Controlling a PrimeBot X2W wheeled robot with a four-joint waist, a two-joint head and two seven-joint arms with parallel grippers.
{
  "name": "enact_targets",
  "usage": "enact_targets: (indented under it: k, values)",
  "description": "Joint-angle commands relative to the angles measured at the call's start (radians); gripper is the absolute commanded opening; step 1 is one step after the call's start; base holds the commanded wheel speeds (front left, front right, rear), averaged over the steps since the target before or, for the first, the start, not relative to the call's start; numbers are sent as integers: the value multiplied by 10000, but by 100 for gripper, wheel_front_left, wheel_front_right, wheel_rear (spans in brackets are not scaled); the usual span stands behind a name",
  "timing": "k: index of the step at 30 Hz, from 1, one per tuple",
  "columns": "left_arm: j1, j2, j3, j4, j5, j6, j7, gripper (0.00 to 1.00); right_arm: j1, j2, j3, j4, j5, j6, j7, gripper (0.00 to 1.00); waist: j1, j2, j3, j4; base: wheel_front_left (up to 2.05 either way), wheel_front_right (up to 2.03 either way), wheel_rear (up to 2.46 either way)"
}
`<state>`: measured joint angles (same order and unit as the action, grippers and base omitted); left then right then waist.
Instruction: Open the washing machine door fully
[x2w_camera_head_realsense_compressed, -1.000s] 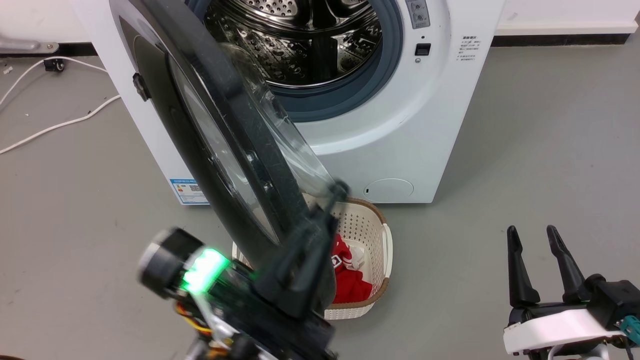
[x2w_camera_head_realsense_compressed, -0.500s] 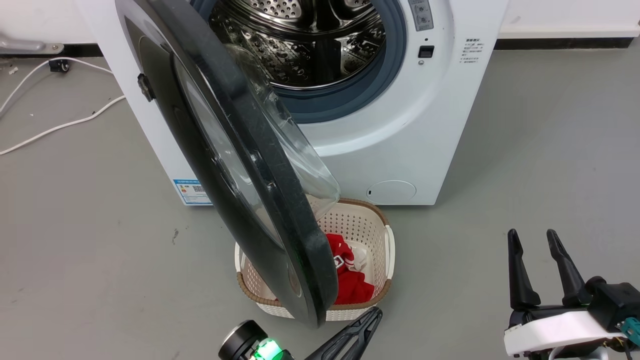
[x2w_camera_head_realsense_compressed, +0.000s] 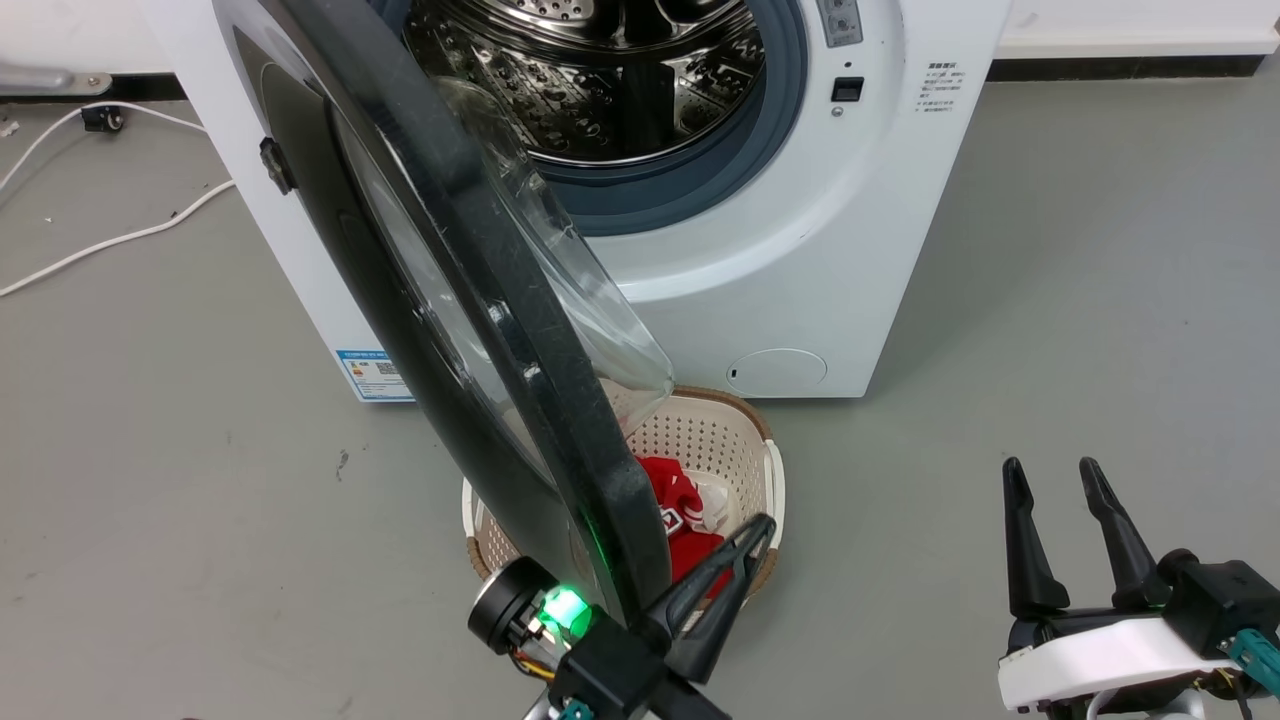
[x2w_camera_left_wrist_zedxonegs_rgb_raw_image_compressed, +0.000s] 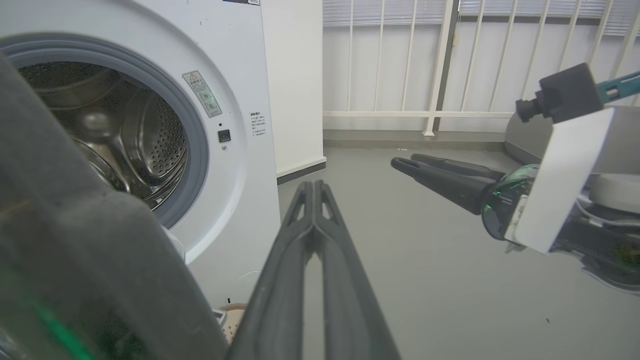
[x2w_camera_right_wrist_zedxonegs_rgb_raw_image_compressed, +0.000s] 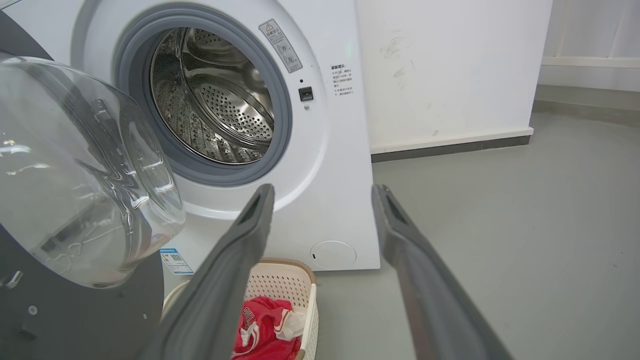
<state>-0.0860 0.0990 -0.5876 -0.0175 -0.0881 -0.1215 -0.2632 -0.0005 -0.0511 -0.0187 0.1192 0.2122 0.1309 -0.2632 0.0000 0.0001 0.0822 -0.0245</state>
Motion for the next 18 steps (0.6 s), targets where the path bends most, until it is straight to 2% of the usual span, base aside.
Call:
enact_targets:
  k: [1, 5, 13, 18]
  values:
    - [-161, -67, 76, 119, 65, 79, -23, 0, -89, 18, 12, 20, 66, -3, -14, 100, 0, -1, 9, -14, 0, 0, 0]
    - [-377, -246, 249, 430, 15, 278, -23, 0, -122, 18, 30, 80, 118, -3, -15, 100, 0, -1, 43, -45, 0, 0, 0]
    - [-258, -346, 758, 534, 37, 972, -23, 0, -162, 18, 78, 244, 283, -3, -16, 100, 0, -1, 57, -69, 0, 0, 0]
    - [-18, -361, 930, 390, 89, 1152, -21, 0, -149, 18, 142, 355, 355, -3, -17, 100, 0, -1, 17, -15, 0, 0, 0]
